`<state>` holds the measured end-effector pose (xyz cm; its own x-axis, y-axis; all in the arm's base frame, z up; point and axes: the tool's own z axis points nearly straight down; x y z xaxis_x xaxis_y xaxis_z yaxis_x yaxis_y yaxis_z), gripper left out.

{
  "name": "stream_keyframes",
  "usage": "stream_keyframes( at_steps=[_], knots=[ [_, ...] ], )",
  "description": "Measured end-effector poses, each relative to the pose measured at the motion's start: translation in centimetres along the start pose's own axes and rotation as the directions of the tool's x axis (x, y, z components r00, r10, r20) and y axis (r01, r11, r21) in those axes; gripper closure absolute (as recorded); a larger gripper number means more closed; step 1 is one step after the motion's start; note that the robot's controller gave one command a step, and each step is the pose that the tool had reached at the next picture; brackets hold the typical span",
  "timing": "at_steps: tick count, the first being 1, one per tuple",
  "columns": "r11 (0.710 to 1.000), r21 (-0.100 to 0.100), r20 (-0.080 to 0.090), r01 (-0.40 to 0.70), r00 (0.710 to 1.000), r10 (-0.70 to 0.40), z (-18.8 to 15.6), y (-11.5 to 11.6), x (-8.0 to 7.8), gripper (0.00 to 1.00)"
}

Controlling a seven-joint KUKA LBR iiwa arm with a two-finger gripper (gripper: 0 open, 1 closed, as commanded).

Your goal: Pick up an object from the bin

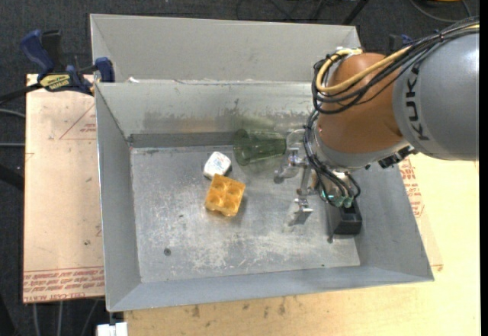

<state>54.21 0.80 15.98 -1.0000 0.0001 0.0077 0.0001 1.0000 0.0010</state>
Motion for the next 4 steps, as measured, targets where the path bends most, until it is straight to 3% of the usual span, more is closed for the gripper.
stream_keyframes(
  at_steps=[1,2,3,4],
  knots=[
    [1.000,0.000,0.008,0.000,1.000,0.000,-0.4,0.0,-0.2,0.00],
    [0.994,0.002,0.014,0.110,0.994,-0.110,4.1,4.0,-2.8,0.00],
    [0.981,0.001,0.007,0.196,0.981,-0.196,4.8,6.1,-3.5,0.00],
    [0.993,0.000,0.008,0.117,0.993,-0.117,5.4,9.7,-3.2,0.00]
  ],
)
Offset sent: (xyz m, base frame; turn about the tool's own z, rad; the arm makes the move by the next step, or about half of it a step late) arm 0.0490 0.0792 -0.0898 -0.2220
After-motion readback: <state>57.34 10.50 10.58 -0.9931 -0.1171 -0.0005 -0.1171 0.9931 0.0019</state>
